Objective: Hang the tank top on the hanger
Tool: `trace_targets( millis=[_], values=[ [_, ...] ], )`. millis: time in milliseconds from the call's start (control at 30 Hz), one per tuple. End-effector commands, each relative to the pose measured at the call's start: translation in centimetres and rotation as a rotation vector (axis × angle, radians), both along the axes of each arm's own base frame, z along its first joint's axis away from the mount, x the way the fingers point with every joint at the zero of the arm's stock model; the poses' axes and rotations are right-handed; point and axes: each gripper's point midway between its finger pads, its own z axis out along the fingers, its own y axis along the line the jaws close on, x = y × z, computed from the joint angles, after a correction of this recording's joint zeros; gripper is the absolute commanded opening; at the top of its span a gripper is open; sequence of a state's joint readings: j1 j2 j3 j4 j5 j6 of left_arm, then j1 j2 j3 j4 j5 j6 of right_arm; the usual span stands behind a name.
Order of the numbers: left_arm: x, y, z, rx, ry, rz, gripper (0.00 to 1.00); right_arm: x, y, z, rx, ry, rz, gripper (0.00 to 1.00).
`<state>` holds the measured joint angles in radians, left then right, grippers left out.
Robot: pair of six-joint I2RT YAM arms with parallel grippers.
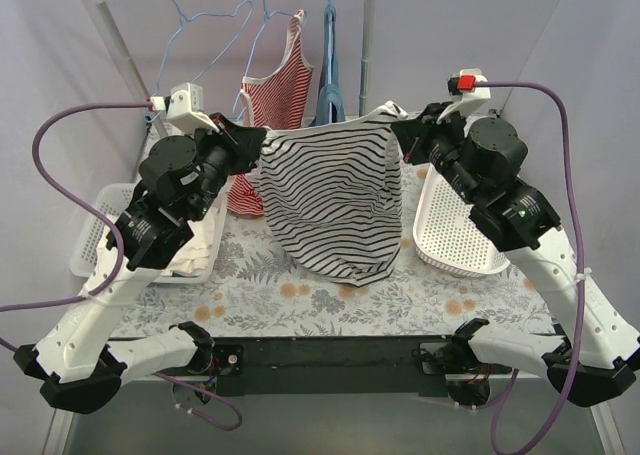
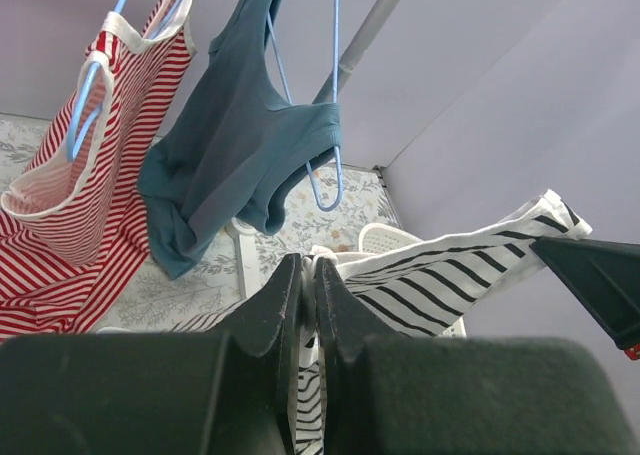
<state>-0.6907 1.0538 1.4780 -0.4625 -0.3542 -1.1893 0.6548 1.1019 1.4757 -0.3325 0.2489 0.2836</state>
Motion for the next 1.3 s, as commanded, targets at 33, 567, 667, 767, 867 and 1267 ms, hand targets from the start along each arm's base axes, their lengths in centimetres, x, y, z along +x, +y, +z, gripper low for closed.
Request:
trace_targets(
  millis=[33, 567, 667, 767, 867, 1267],
  values=[
    [-1.5, -0.1, -5.1, 0.042, 0.105, -0.054, 0.00, -1.7, 1.2, -3.5, 0.031, 0.041, 0.103, 0.01],
    [-9.5, -1.2, -28.6, -0.070, 0.578, -0.244, 0.48, -12.4, 0.3, -31.1, 0.067, 0.542, 0.264, 0.58],
    [-8.4, 0.0, -26.1, -0.035, 0.524, -0.172, 0.52, -12.0, -0.2, -30.3, 0.018, 0.542, 0.234, 0.59],
    [-7.4, 1.2, -23.6, 0.009, 0.450, -0.115, 0.53, -11.1, -0.5, -29.6, -0.004, 0.527, 0.197, 0.59],
    [-5.9, 1.8, -18.3, 0.019, 0.323, -0.074, 0.53, -10.5, -0.5, -28.7, -0.009, 0.502, 0.182, 0.59],
    [4.6, 7.5, 4.2, 0.270, -0.128, 0.343, 0.68, -9.8, 1.0, -26.5, -0.032, 0.471, 0.242, 0.59]
  ],
)
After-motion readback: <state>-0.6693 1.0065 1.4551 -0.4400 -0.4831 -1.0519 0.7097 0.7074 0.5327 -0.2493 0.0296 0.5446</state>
